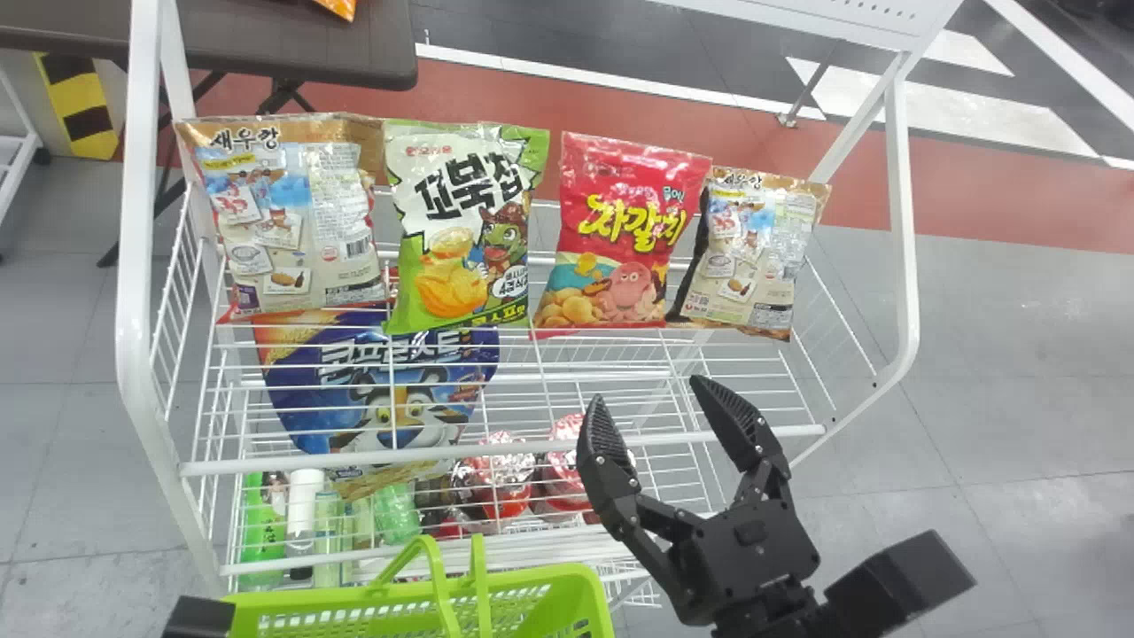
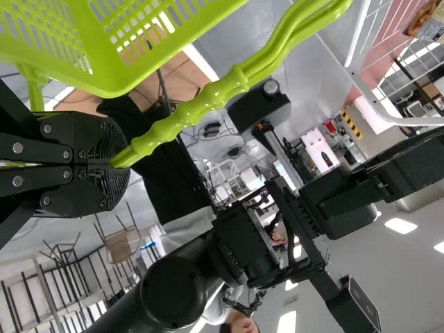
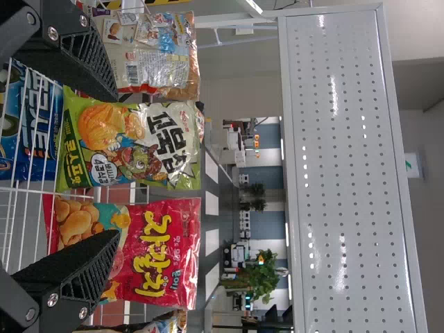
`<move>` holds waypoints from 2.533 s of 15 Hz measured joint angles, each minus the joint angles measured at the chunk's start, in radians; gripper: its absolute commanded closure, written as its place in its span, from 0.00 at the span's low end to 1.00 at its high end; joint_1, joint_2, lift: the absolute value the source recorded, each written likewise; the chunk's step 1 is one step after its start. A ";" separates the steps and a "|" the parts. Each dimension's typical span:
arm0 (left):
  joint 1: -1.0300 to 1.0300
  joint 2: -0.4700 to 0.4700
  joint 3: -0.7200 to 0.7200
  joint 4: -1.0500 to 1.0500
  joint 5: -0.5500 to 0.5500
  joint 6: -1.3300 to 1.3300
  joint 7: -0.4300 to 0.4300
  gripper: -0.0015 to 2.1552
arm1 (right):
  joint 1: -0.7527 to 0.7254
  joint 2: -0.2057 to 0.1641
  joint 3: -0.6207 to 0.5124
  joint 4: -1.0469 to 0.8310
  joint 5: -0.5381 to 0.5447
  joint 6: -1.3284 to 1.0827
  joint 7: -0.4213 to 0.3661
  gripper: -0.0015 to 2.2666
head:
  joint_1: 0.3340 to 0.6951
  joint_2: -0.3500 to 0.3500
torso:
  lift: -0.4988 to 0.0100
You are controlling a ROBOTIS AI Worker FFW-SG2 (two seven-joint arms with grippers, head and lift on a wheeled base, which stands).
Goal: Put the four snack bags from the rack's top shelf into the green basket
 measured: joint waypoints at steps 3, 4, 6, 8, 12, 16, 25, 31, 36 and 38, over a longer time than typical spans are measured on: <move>0.000 0.000 -0.002 0.000 0.000 -0.001 0.000 0.72 | -0.002 0.000 -0.001 0.000 -0.001 0.004 0.000 0.07 | 1.00 0.00 | 0.98; 0.000 0.000 -0.003 0.000 0.000 -0.001 0.000 0.72 | -0.003 -0.001 0.000 0.000 -0.001 0.006 0.001 0.07 | 1.00 0.00 | 0.98; 0.000 0.000 -0.004 0.001 0.001 -0.001 0.000 0.72 | -0.004 -0.002 0.001 0.000 -0.001 0.012 0.002 0.07 | 1.00 0.00 | 0.98; 0.000 0.000 -0.005 0.001 0.002 -0.001 -0.001 0.72 | -0.003 -0.003 0.001 0.000 -0.001 0.015 0.002 0.07 | 1.00 0.00 | 0.98; 0.004 0.004 -0.007 -0.005 0.002 0.004 -0.002 0.72 | -0.039 -0.002 0.012 0.007 0.010 0.075 0.000 0.07 | 1.00 0.00 | 0.98; -0.002 0.007 -0.003 0.001 0.006 0.005 -0.013 0.72 | -0.288 0.000 0.154 0.088 0.128 0.325 -0.017 0.07 | 1.00 0.00 | 0.98; -0.013 0.007 0.035 0.049 0.038 -0.040 -0.056 0.72 | -0.793 0.011 0.377 0.433 0.219 0.626 -0.025 0.07 | 1.00 0.35 | 0.98; -0.040 0.014 0.069 0.081 0.070 -0.047 -0.097 0.72 | -0.943 0.011 0.381 0.595 0.195 0.623 -0.011 0.28 | 1.00 0.41 | 0.98; -0.025 0.014 0.087 0.082 0.082 -0.068 -0.107 0.72 | -1.009 0.011 0.394 0.624 0.169 0.710 0.081 0.99 | 1.00 0.48 | 0.98; -0.020 0.014 0.089 0.080 0.082 -0.071 -0.109 0.72 | -0.991 0.011 0.394 0.604 0.166 0.734 0.088 0.99 | 1.00 0.48 | 0.98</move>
